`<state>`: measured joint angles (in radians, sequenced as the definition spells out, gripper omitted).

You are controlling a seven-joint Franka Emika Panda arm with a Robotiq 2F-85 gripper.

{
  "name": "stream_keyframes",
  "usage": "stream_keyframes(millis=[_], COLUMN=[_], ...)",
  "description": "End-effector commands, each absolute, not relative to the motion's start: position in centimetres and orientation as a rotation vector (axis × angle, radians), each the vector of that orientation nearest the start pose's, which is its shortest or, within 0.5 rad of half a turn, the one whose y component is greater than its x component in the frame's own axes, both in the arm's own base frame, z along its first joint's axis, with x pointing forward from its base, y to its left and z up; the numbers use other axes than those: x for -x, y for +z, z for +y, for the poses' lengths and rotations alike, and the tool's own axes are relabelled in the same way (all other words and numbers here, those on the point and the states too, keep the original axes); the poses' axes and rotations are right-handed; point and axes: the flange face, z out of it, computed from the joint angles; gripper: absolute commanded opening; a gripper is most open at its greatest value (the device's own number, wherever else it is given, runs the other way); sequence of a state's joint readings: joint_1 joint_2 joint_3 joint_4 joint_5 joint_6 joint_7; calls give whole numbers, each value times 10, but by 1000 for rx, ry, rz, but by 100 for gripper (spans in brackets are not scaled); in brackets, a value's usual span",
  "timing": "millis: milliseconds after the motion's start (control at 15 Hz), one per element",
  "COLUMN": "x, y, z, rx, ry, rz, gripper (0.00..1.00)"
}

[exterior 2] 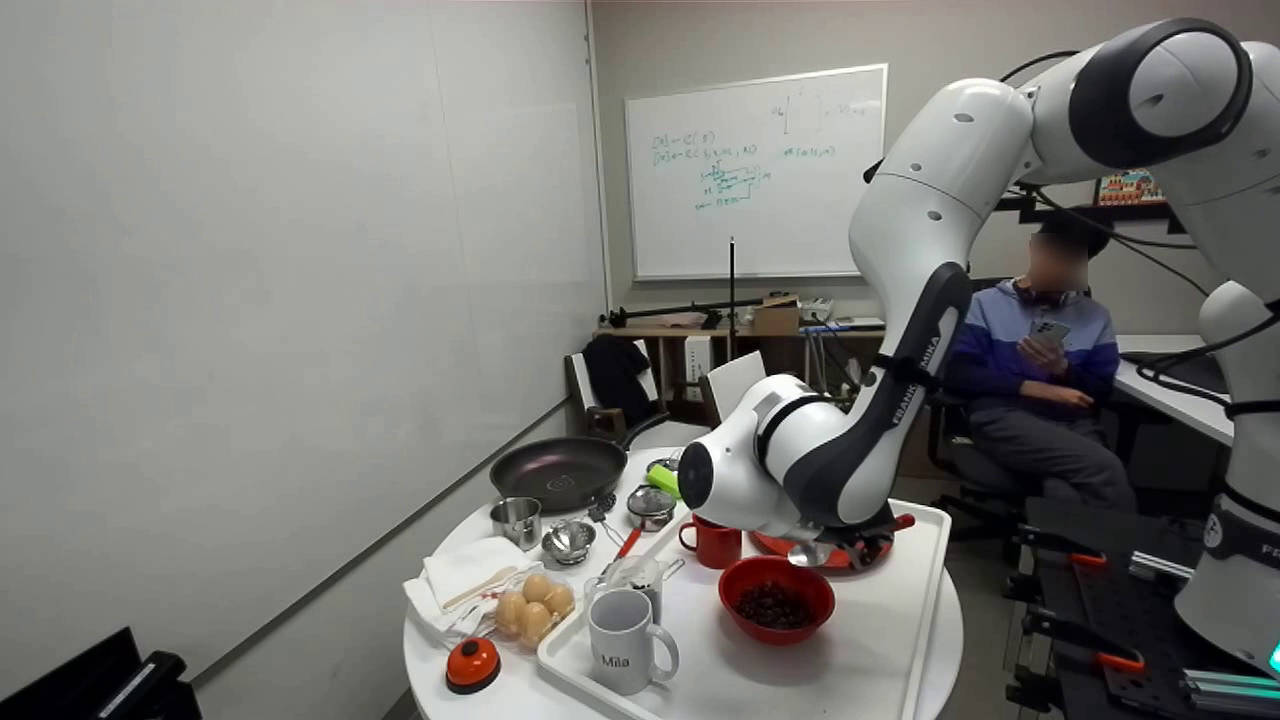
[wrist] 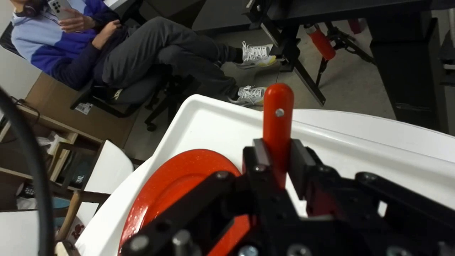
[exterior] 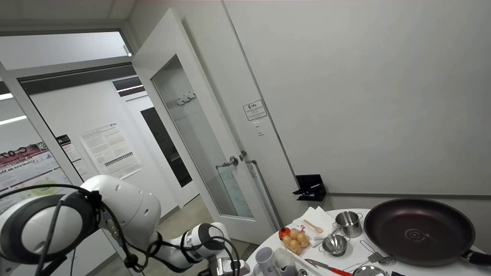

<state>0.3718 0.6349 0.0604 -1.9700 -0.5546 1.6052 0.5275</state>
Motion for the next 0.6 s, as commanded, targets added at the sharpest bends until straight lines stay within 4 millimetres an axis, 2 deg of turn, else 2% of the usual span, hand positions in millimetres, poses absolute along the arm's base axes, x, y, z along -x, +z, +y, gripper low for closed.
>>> stream_keyframes(millis=[0, 533], x=[-475, -473], y=[123, 97], z=[171, 203], rx=[-2083, -1969], ry=[-760, -685], rz=[247, 249], gripper=[5, 5])
